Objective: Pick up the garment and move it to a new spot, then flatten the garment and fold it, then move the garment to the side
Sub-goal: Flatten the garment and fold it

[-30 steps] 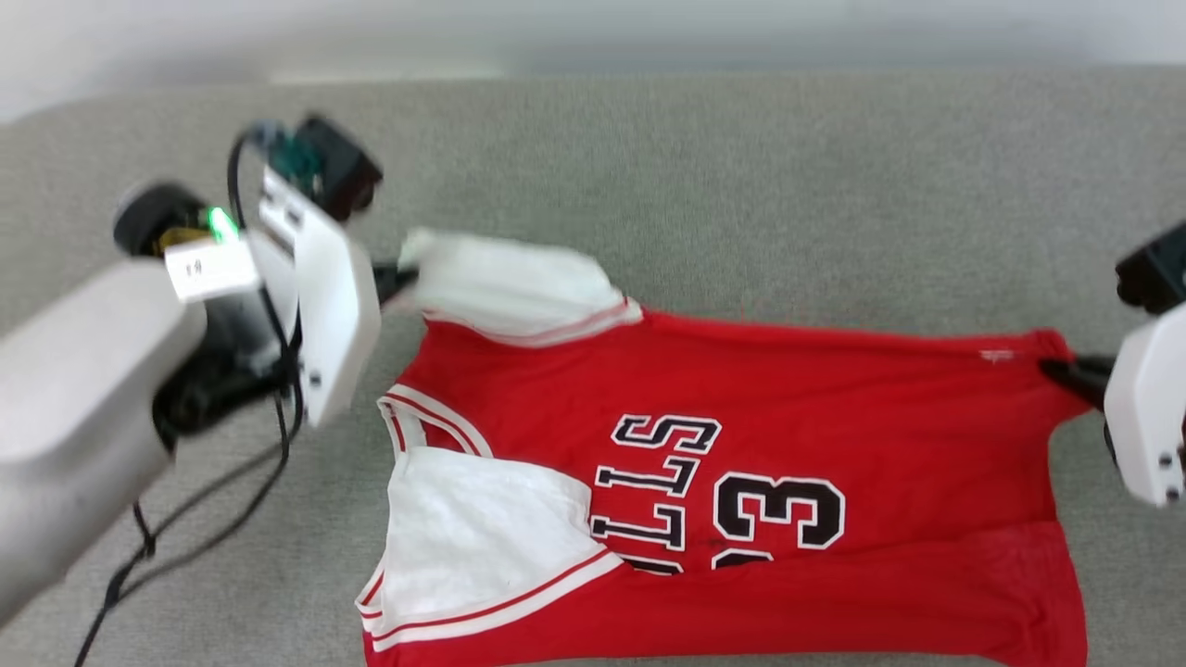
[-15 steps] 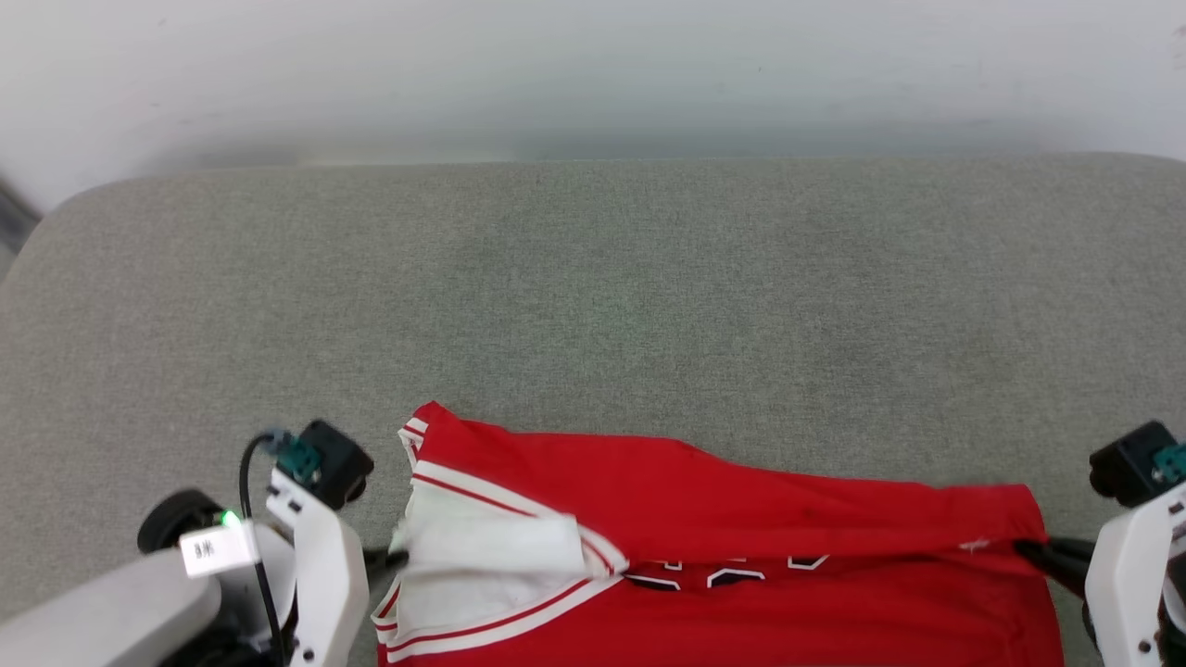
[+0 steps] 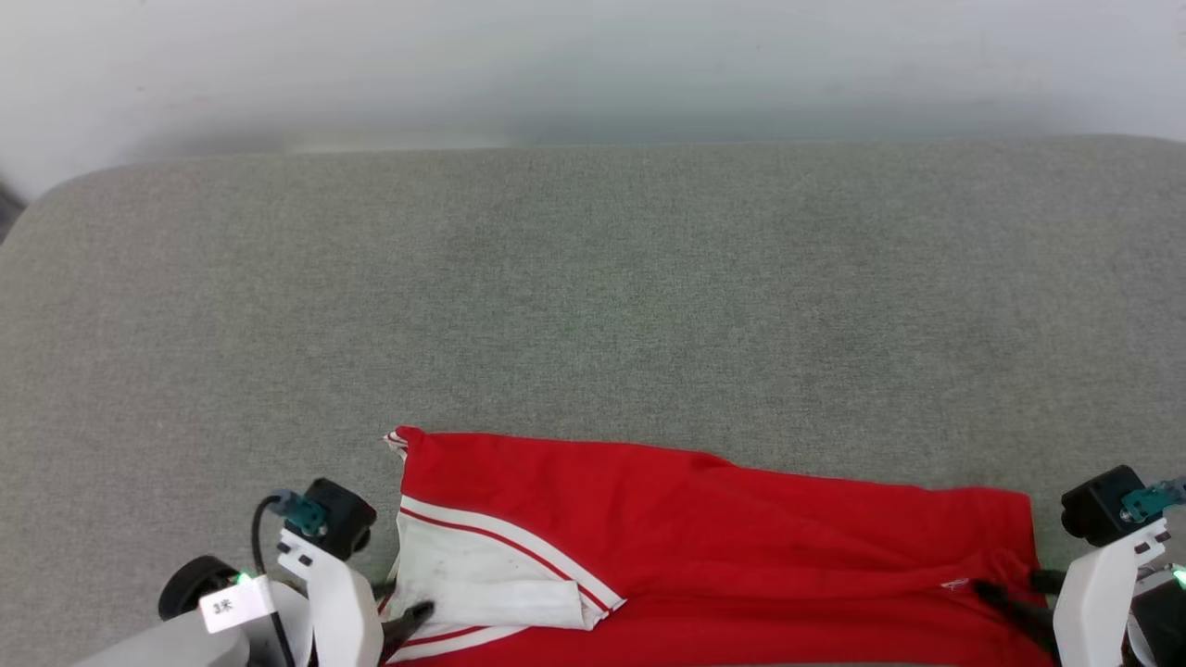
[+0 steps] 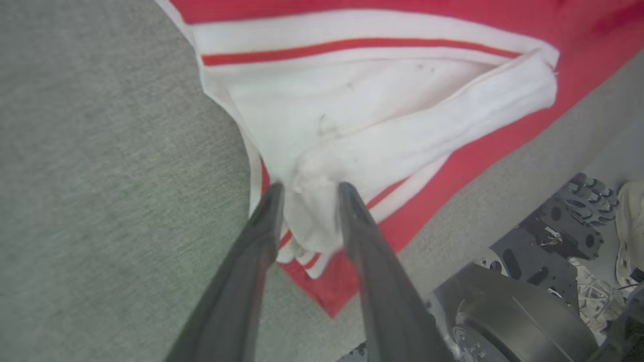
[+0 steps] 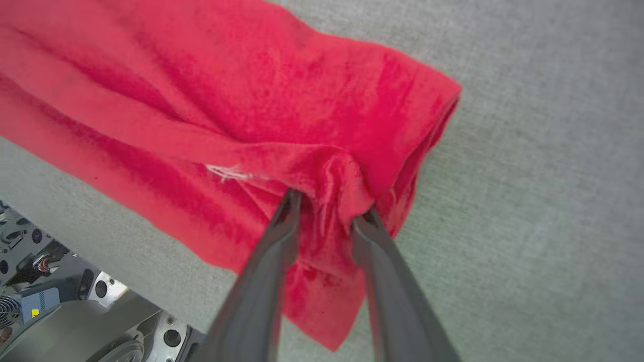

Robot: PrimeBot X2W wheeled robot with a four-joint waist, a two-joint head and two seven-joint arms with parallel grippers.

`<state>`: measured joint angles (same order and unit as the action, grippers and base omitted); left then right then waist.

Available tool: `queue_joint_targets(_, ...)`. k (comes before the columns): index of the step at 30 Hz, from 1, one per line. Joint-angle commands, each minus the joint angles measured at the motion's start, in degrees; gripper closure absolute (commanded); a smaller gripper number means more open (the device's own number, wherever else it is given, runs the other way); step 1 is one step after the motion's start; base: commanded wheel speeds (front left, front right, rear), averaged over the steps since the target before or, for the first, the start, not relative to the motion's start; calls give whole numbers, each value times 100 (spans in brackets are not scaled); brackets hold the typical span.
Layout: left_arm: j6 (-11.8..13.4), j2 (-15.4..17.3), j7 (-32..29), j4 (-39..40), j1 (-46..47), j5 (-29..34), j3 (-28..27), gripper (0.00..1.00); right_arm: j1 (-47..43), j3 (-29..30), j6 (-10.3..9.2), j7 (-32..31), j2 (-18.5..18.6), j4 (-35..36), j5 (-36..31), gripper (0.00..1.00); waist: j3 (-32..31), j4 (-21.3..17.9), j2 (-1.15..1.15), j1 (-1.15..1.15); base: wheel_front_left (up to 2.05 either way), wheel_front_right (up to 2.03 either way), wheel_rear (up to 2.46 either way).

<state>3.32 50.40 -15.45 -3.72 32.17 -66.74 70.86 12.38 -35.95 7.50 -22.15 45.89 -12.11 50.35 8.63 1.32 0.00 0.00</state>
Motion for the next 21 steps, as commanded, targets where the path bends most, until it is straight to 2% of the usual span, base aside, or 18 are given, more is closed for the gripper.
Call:
queue_joint_targets(1, 84, 52, 161, 34, -52, 44, -87, 0, 3, 22, -2, 61, 39, 100, -34, 0, -54, -21, 0, 0, 0, 0, 0)
queue_joint_targets(5, 446, 111, 878, 198, -202, 143, -373, 0, -46, 240, -2, 232, 220, 476, 36, 0, -177, -26, 0, 0, 0, 0, 0)
queue_joint_targets(10, 1080, 97, 1822, 368, -361, 432, -689, 0, -240, 840, -2, 303, 442, 895, 239, 0, -282, 8, 0, 0, 0, 0, 0)
queue_joint_targets(13, 1479, 12, 2374, 423, -474, 551, -897, 0, -378, 1295, -2, 233, 520, 879, 355, 0, -299, 32, 0, 0, 0, 0, 0)
queue_joint_targets(16, 1831, -78, 2783, 415, -595, 663, -1074, 0, -565, 1718, -2, 54, 410, 739, 725, 0, -281, 62, 0, 0, 0, 0, 0)
queue_joint_targets(21, 2273, -314, 3042, 385, -810, 977, -1533, 0, -898, 2088, -2, -483, 298, 500, 1312, 0, -181, 146, 0, 0, 0, 0, 0)
